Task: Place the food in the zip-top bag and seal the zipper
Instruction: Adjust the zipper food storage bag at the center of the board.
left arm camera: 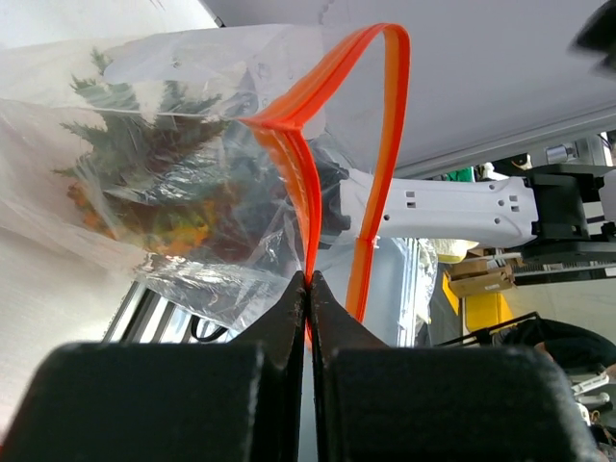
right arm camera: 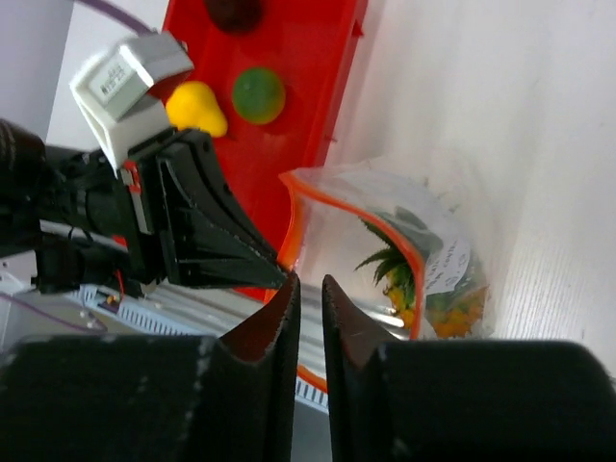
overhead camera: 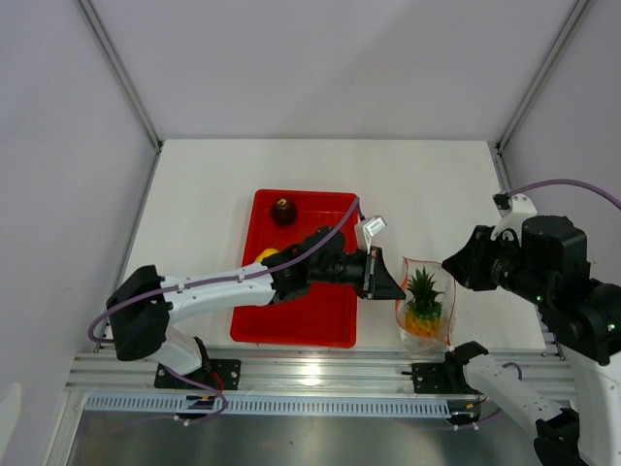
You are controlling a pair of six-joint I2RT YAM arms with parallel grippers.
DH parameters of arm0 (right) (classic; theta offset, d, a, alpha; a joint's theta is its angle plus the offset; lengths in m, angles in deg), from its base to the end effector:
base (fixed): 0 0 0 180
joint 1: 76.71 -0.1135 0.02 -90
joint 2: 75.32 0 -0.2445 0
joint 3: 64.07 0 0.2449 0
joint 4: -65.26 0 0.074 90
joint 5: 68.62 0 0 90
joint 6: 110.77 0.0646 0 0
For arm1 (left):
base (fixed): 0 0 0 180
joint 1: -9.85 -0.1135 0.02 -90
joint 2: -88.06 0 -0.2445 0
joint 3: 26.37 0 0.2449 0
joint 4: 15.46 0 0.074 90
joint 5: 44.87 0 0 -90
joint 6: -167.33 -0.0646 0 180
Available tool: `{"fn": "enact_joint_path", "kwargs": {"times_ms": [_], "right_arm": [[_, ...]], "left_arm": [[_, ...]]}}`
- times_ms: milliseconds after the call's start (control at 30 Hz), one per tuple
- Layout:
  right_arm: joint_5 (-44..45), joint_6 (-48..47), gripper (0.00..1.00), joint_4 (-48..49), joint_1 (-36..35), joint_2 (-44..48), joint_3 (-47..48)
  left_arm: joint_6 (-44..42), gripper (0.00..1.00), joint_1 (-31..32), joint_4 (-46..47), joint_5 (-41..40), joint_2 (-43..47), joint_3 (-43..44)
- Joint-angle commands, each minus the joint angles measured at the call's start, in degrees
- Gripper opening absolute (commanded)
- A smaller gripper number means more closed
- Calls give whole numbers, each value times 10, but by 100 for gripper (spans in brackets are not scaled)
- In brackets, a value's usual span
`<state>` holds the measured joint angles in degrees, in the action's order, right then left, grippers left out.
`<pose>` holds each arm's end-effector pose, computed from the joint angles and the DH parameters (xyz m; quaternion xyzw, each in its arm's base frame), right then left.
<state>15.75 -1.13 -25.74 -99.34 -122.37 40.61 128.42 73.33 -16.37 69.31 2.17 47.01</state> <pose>0.0899 0.0443 0.4232 -0.0462 0.8784 0.2111 0.4263 0.1419 -0.3437 0.2735 0.2118 0.7490 -0.5986 0.1891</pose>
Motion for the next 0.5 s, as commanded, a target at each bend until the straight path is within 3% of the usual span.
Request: {"fn": "enact_joint_path", "kwargs": {"times_ms": [0, 33, 300, 467], "right_arm": [[-50, 4, 12, 8, 1, 0, -44], [-54, 5, 1, 8, 1, 2, -75], [-63, 29, 0, 32, 0, 38, -173], [1, 64, 0, 44, -2, 30, -254]], "left_arm": [[6, 0, -3, 25, 8, -2, 33], [7, 1, -3, 24, 7, -2, 35], [16, 1, -3, 32, 5, 2, 37], [14, 1, -3, 26, 1, 1, 44]]}}
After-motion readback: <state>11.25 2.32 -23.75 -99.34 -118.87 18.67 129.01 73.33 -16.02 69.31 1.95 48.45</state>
